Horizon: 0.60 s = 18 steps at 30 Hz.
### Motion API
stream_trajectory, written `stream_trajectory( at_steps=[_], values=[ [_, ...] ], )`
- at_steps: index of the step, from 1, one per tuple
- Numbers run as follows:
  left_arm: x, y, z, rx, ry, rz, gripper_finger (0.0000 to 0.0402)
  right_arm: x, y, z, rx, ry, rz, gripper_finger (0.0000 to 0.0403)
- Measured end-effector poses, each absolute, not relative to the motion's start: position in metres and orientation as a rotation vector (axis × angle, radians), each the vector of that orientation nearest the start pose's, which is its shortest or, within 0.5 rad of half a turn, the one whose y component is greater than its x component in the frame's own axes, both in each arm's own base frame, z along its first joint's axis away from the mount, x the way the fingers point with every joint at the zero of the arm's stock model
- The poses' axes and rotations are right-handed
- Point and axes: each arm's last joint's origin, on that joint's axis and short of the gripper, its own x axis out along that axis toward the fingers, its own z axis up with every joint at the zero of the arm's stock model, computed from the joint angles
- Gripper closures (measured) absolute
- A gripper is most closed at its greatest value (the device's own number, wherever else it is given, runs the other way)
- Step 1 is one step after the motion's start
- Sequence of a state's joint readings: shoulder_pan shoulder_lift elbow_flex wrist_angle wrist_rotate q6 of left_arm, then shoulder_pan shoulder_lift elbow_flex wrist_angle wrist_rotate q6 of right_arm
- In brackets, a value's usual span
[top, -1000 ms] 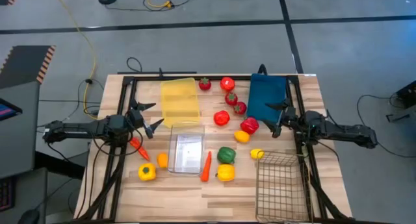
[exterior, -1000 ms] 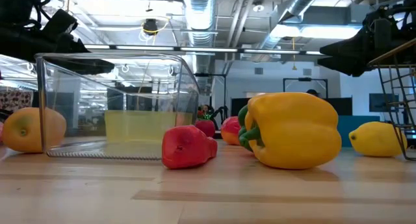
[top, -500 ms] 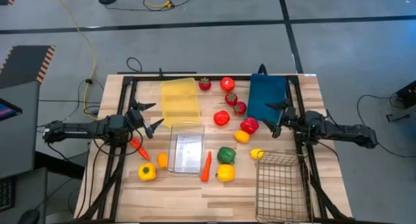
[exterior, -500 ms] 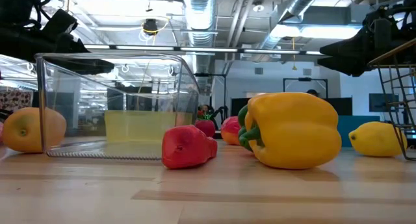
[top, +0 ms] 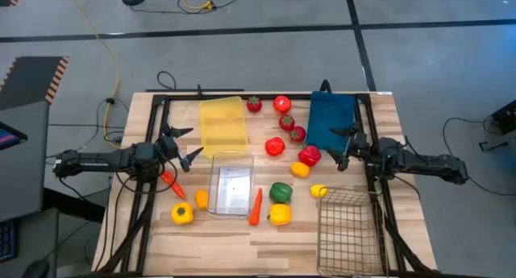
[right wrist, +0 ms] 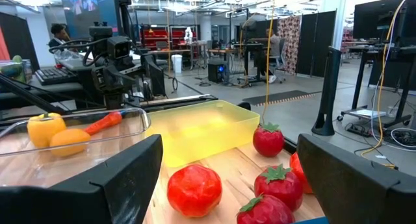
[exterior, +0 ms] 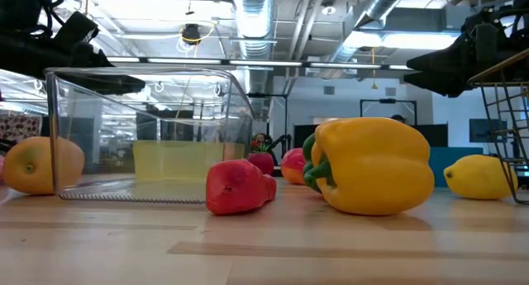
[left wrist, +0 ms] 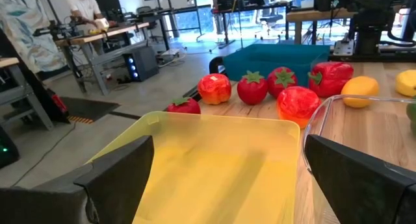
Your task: Sort produce into baskets
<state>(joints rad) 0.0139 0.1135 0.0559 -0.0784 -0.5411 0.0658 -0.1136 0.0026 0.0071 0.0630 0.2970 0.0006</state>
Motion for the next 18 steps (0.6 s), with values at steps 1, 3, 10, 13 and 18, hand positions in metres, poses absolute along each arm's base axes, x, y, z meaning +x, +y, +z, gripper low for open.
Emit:
stream_trajectory(
  at_steps=[1,3,10,13,18],
  values=[
    [0.0972,0.0163,0.1667,0.100,0.151,0.550,0.0013,0.0944,-0.0193,0.1718,0.007,-0.068,-0.410,0.0021],
    [0.0972,0.0163,0.1668,0.099,0.151,0.550,0.0013,0.0944,-0.0193,0.1718,0.009,-0.069,-0.410,0.0021],
    [0.0972,0.0163,0.1667,0.097,0.150,0.550,0.0013,0.0944,-0.0191,0.1721,0.182,-0.107,-0.399,0.0021],
    [0.0972,0.0163,0.1667,0.097,0.150,0.550,0.0013,0.0944,-0.0191,0.1728,0.284,-0.136,-0.392,0.0021],
    [0.0972,0.0163,0.1667,0.097,0.150,0.550,0.0013,0.0929,-0.0189,0.1812,0.329,-0.184,-0.382,0.0021]
  ],
)
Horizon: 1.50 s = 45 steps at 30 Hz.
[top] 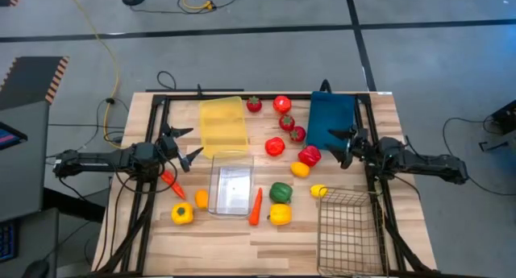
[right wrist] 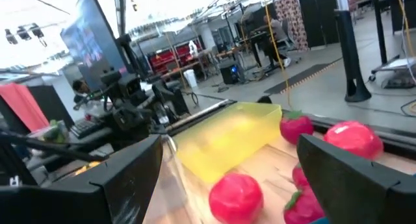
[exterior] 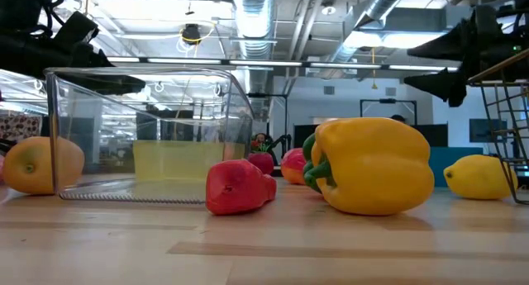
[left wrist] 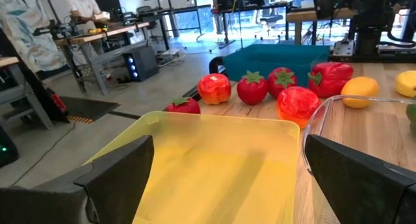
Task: Sort produce into baskets
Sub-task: Put the green bell pepper into the blue bin
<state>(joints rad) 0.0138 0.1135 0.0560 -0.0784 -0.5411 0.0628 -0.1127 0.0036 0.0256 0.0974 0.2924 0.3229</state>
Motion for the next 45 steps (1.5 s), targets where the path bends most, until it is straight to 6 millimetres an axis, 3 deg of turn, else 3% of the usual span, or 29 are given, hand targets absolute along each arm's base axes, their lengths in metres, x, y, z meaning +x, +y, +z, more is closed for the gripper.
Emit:
stream_trajectory(
  at_steps=[13,20,31,38,45],
  values=[
    [0.098,0.016,0.167,0.047,0.136,0.532,0.0013,0.092,-0.019,0.220,0.291,-0.213,-0.378,0.0021],
    [0.098,0.016,0.167,0.044,0.136,0.532,0.0013,0.106,-0.020,0.246,0.277,-0.067,-0.399,0.0021],
    [0.098,0.016,0.167,0.044,0.136,0.532,0.0013,0.151,-0.011,0.295,0.254,0.157,-0.301,0.0021],
    [0.098,0.016,0.167,0.044,0.136,0.532,0.0013,0.189,0.012,0.321,0.246,0.209,-0.185,0.0021],
    [0.098,0.016,0.167,0.044,0.135,0.531,0.0013,0.234,0.039,0.330,0.319,0.321,-0.127,0.0021]
  ],
)
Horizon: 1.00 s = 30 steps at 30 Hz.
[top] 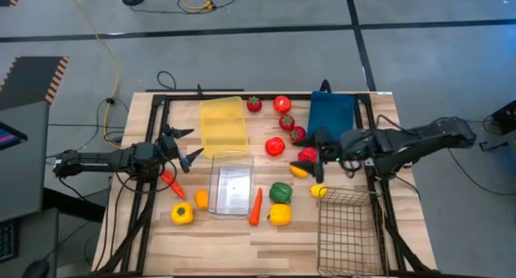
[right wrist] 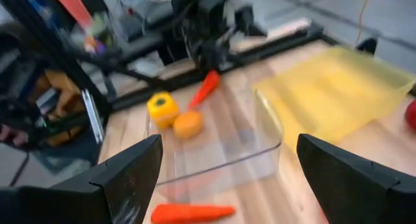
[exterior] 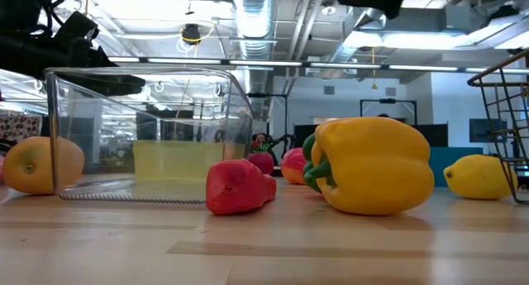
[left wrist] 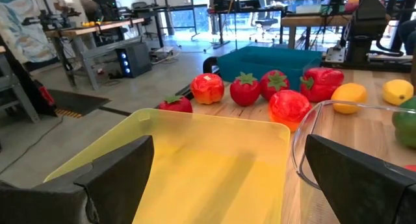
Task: Sort produce into baskets
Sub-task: Put the green bell pepper into the blue bin
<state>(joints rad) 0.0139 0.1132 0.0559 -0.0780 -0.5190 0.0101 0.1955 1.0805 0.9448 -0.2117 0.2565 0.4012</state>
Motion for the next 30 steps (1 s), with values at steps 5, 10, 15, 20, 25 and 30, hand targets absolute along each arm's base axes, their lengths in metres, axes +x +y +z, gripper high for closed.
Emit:
stream_trajectory(
  at_steps=[5,10,15,20,25,30],
  values=[
    [0.098,0.016,0.167,0.044,0.135,0.532,0.0013,0.267,0.059,0.320,0.313,0.487,-0.124,0.0021],
    [0.098,0.016,0.167,0.044,0.135,0.531,0.0013,0.299,0.078,0.308,0.282,0.663,-0.144,0.0021],
    [0.098,0.016,0.167,0.044,0.136,0.532,0.0013,0.324,0.093,0.297,0.284,0.821,-0.159,0.0021],
    [0.098,0.016,0.167,0.044,0.136,0.531,0.0013,0.343,0.103,0.282,0.312,0.927,-0.187,0.0021],
    [0.098,0.016,0.167,0.044,0.136,0.531,0.0013,0.355,0.098,0.263,0.365,1.049,-0.196,0.0021],
    [0.098,0.016,0.167,0.038,0.134,0.531,0.0013,0.363,0.082,0.247,0.445,1.156,-0.213,0.0021]
  ],
)
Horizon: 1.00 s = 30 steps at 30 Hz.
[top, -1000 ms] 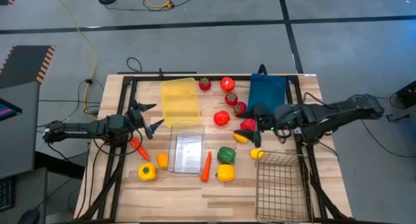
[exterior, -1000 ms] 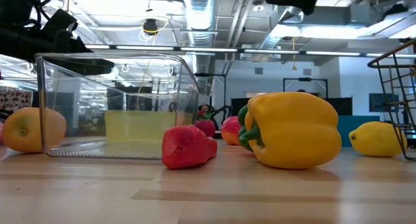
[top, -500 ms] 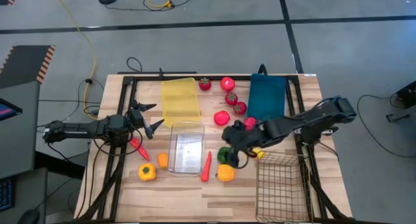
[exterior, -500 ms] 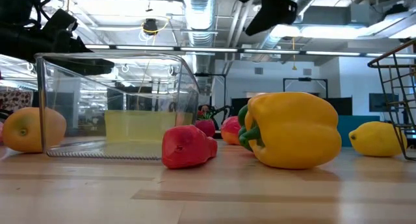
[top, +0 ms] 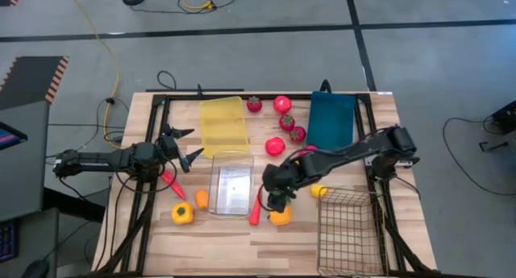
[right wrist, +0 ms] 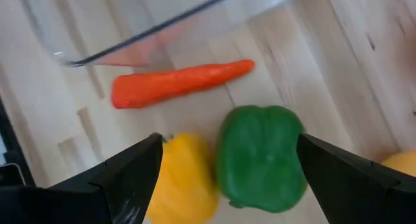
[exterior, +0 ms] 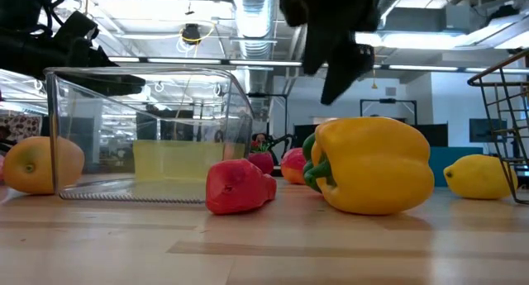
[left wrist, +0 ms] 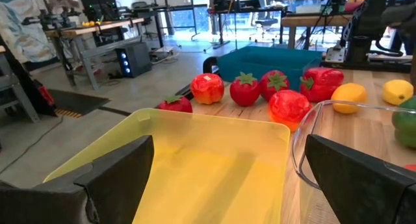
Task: Sort produce into baskets
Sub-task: Put the green bell pepper into the blue bin
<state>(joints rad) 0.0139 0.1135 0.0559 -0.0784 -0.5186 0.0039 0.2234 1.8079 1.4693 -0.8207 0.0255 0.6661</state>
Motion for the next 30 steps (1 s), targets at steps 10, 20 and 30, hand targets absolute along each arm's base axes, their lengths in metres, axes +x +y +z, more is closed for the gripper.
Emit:
stream_trajectory(
  at_steps=[10,20,30],
  values=[
    [0.098,0.016,0.167,0.026,0.131,0.532,0.0013,0.367,0.063,0.241,0.498,1.195,-0.231,0.0021],
    [0.098,0.016,0.167,0.026,0.131,0.532,0.0013,0.365,0.070,0.241,0.466,1.188,-0.233,0.0021],
    [0.098,0.016,0.167,0.026,0.131,0.533,0.0013,0.376,0.072,0.210,0.432,1.268,-0.253,0.0021]
  ],
)
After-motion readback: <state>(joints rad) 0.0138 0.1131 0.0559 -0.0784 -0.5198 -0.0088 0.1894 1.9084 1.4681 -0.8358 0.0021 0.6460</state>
